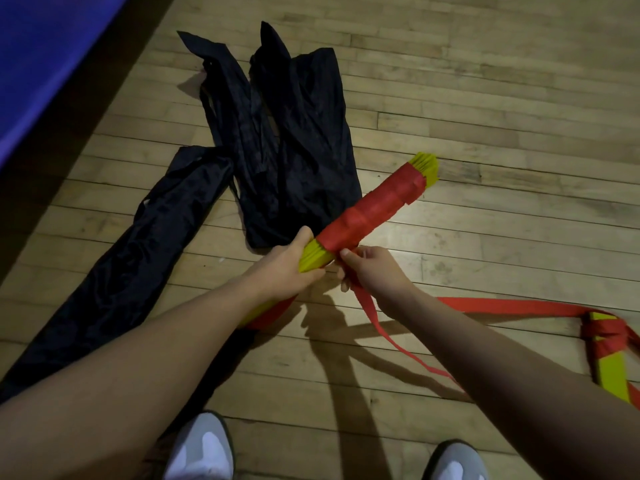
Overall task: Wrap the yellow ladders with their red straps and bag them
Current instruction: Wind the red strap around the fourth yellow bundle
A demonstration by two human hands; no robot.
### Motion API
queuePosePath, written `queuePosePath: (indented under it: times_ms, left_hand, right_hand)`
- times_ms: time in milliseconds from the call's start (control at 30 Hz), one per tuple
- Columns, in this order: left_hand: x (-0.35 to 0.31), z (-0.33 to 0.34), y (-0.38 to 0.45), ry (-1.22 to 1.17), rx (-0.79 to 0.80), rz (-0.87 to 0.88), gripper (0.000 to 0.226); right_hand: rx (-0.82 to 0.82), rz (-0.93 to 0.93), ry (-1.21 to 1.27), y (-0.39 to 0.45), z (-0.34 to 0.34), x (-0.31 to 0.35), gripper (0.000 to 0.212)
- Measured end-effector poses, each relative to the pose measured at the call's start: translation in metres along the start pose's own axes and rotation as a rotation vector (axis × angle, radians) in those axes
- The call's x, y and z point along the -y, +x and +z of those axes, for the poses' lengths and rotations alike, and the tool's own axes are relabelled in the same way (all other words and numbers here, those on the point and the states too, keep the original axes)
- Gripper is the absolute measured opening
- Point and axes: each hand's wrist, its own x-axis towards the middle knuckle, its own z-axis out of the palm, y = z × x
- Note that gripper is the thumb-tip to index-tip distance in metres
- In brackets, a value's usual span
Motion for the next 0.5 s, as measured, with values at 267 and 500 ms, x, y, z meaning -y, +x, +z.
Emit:
queuePosePath:
  times_ms: [267,500]
  left_hand:
    - [-0.009,0.001,0.002,0.05,-0.229,-0.057,0.043]
    - [-0.009,0.007,0.008,0.224,-0.225,-0.045,0.054]
  right_hand:
    - [0.025,-0.04,-0.14,0.0,0.0,0.006,0.023]
    - [0.092,-0.047,-0.167,-0.007,0.004,-0.003,0.024]
